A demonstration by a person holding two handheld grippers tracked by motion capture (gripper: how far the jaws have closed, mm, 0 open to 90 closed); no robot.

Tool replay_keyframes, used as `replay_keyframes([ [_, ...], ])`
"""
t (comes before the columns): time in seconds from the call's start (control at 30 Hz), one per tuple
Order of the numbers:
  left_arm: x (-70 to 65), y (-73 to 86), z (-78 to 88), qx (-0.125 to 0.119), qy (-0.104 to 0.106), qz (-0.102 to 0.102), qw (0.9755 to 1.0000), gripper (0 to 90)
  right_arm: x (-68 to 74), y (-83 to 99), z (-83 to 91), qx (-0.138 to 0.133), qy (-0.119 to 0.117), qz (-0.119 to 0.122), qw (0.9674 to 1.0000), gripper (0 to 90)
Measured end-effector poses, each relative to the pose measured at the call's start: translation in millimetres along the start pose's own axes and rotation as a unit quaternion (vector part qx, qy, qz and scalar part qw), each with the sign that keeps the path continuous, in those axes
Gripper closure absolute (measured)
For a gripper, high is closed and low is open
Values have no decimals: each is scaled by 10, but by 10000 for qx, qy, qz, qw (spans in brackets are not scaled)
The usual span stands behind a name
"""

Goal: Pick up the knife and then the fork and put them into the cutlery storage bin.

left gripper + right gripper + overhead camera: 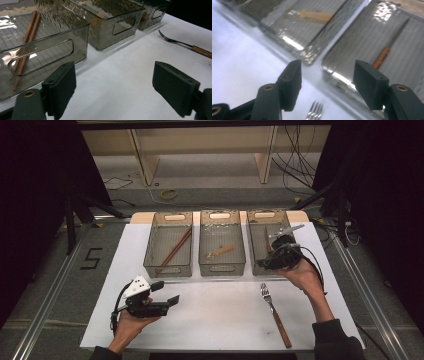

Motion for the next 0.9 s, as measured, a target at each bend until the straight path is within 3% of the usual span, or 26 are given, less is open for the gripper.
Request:
replay_keyframes([
  [0.37,-1,-7,7,-36,14,-24,10000,185,237,325,137,91,-179,259,9995,388],
  [0.77,-8,-9,7,-41,25,-43,10000,183,322,660,166,564,-342,465,9967,373],
  [0.9,-11,-9,7,-37,23,-50,10000,183,335,787,176,770,-260,537,9952,375],
])
Point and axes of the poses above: each handheld gripper's, and its own axes: z roughly backward along the jaws, y roughly out of its underside, x roughly to its left, the point moved 5 cm from there along -z, roughly forward along the jaws, and after that the axes turned 15 degrees about y, right-handed, at the moved point
